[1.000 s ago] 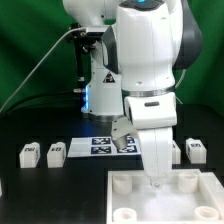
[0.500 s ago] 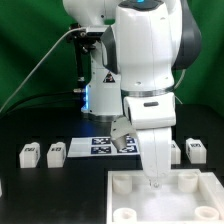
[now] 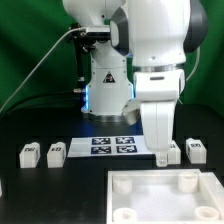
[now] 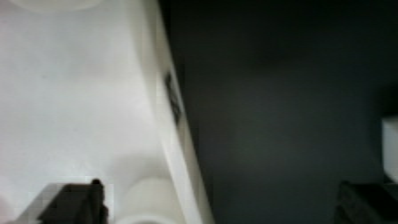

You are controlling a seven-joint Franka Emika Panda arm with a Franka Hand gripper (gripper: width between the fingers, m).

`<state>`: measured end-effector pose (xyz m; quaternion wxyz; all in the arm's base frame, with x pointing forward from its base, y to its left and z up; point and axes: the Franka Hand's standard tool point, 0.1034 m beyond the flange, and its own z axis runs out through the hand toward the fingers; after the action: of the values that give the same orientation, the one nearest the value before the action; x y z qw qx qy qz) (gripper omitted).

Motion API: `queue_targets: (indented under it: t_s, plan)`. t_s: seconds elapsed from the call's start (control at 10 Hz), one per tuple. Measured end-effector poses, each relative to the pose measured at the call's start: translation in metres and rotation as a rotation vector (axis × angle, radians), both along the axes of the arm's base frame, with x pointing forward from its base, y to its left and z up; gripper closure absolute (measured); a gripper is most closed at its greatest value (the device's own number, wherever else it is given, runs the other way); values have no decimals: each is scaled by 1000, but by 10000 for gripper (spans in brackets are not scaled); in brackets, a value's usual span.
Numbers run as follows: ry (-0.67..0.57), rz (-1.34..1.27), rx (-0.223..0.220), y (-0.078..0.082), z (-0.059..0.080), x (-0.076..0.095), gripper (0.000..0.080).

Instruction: Assemble one leg

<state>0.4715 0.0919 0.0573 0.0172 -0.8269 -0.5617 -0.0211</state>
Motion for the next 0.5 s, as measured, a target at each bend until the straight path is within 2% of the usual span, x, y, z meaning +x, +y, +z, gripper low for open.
queue_targets:
  t_s: [0.3, 0.5]
  plan:
    - [22, -405, 14, 41, 3, -7, 150]
    - [42, -658, 27, 57, 3, -11, 150]
